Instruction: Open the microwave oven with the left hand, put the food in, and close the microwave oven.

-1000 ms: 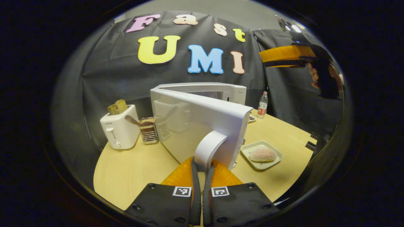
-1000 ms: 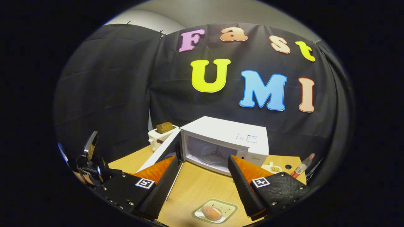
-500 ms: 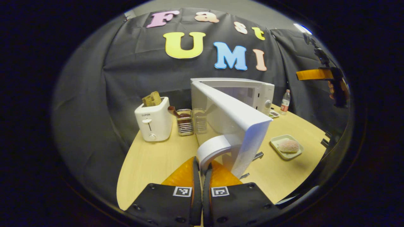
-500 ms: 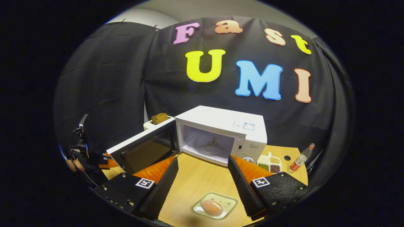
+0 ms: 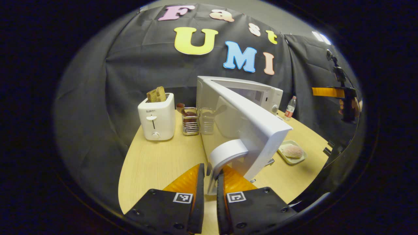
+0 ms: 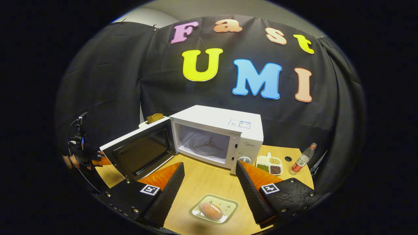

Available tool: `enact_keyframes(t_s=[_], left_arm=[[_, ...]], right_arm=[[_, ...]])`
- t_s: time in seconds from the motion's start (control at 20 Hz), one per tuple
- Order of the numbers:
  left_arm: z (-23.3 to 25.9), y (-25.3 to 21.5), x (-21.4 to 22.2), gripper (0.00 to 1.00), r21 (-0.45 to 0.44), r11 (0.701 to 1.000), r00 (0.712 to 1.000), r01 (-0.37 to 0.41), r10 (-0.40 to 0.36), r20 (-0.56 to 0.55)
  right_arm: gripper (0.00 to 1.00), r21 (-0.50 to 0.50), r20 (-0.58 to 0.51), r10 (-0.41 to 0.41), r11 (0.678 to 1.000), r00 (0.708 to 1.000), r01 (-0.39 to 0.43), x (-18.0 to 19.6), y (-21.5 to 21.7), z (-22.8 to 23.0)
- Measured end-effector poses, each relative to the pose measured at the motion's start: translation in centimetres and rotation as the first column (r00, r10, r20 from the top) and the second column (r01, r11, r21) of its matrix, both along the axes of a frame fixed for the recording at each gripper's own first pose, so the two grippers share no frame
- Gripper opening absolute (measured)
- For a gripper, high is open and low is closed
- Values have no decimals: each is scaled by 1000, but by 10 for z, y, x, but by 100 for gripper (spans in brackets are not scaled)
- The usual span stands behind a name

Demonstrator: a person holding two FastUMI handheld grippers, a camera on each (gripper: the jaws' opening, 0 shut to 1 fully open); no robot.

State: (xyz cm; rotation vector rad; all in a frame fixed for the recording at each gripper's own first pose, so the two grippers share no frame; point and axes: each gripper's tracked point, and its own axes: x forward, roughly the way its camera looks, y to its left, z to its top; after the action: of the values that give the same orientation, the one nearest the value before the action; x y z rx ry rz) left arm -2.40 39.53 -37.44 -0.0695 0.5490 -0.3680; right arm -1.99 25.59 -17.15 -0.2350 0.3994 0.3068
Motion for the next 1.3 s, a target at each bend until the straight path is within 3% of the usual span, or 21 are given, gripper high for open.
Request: enact_keyframes(t_s=[0.05, 0.2, 0.5, 0.75, 0.85, 0.95, 1.0, 1.05, 1.15, 1.2, 1.3], left_arm=[[-4, 4, 3, 37, -10, 1000, 1000, -25, 25, -7], [-4, 3, -2, 99, -59, 997, 998, -53, 52, -27], [-7, 10, -24, 99, 8, 998, 998, -55, 55, -39], [12, 49, -36, 98, -13, 974, 974, -226, 226, -13], [31, 55, -39, 100, -40, 955, 955, -293, 294, 25], [52, 55, -43, 100, -61, 933, 932, -353, 357, 69], [65, 55, -48, 97, -82, 918, 914, -388, 395, 90], [86, 51, -51, 100, -111, 902, 895, -417, 428, 121], [136, 42, -55, 96, -159, 874, 851, -458, 483, 203], [160, 35, -58, 99, -177, 862, 827, -475, 506, 245], [206, 12, -61, 93, -199, 845, 783, -496, 534, 318]], right_arm=[[96, -12, -5, -2, 1000, 1000, 2, 0, -3, -3], [96, -28, -21, -9, 1000, 1000, 9, 0, -10, -11], [96, -45, -36, 1, 999, 999, -3, 7, -20, -18], [96, -70, -73, 14, 997, 997, -20, 14, -35, -34], [96, -128, -114, 66, 989, 991, -80, 17, -40, -51], [96, -137, -233, 131, 977, 964, -165, 9, -44, -84], [96, -132, -302, 147, 972, 942, -194, 4, -48, -100], [96, -123, -368, 159, 968, 916, -218, -2, -51, -116], [93, -104, -488, 166, 964, 857, -246, -10, -58, -147], [92, -93, -536, 167, 963, 828, -254, -15, -59, -159], [90, -88, -587, 164, 961, 793, -264, -18, -62, -176]])
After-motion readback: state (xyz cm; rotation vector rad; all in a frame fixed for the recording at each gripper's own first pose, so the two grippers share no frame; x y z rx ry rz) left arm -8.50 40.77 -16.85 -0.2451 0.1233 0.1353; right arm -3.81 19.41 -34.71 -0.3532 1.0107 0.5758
